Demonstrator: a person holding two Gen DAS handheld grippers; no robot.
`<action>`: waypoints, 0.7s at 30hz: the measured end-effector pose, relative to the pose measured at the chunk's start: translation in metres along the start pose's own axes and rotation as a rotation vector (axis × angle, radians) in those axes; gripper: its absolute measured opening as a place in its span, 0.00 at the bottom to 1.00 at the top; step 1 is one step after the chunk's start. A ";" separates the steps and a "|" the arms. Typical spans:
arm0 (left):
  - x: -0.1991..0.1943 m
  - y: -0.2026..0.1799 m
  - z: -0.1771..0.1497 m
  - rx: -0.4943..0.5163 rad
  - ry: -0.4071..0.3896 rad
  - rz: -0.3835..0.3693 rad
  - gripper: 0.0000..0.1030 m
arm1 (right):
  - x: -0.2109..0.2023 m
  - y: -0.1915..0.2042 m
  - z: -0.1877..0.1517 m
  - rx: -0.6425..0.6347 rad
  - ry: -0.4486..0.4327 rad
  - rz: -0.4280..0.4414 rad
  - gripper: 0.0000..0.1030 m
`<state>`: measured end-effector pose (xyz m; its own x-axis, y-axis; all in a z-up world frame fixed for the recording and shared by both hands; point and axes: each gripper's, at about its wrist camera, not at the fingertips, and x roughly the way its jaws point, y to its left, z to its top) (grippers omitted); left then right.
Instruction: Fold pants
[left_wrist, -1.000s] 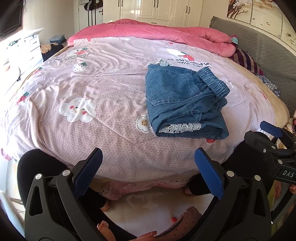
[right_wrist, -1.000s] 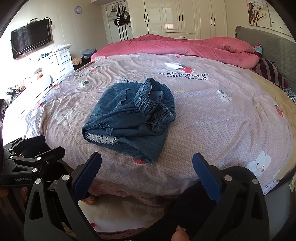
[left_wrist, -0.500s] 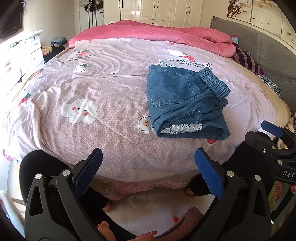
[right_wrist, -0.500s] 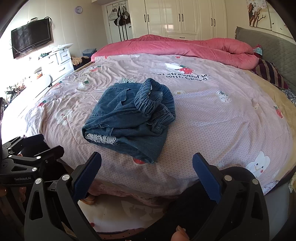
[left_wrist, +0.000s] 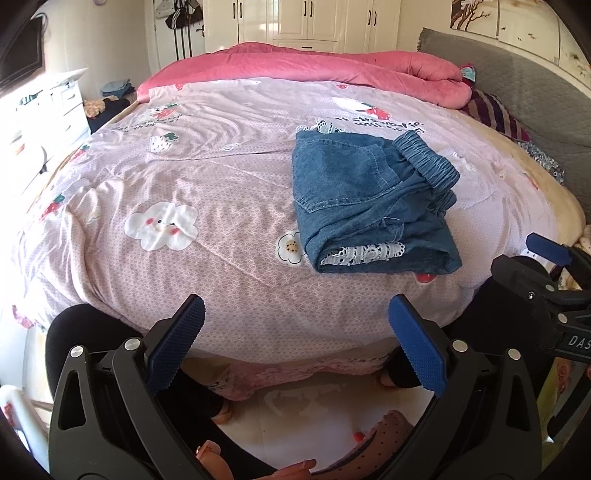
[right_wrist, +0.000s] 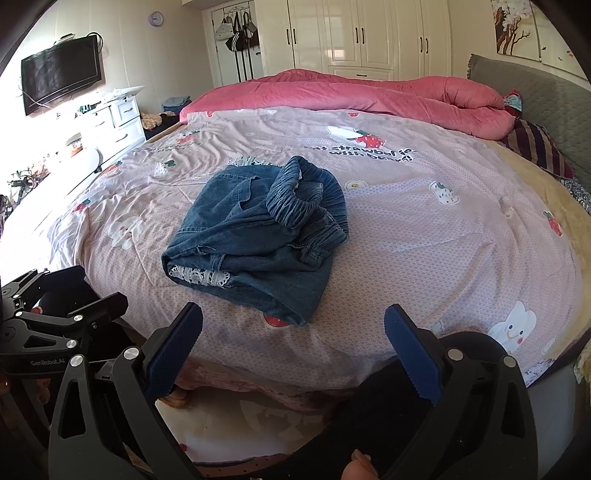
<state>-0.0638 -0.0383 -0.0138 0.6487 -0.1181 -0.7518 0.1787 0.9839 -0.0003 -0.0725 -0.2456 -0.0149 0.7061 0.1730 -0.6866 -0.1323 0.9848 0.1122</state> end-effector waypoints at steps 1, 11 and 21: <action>0.000 0.000 0.000 0.002 0.001 0.003 0.91 | 0.000 0.000 0.000 0.000 0.000 0.000 0.96; 0.001 -0.004 0.000 0.020 0.017 0.017 0.91 | 0.000 -0.005 -0.002 0.002 0.003 -0.019 0.96; 0.010 0.009 0.010 -0.030 0.064 -0.063 0.91 | 0.008 -0.027 0.005 0.045 0.007 -0.065 0.96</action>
<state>-0.0486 -0.0318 -0.0144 0.5884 -0.1725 -0.7900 0.1949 0.9784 -0.0685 -0.0602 -0.2713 -0.0199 0.7076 0.1087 -0.6982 -0.0549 0.9936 0.0991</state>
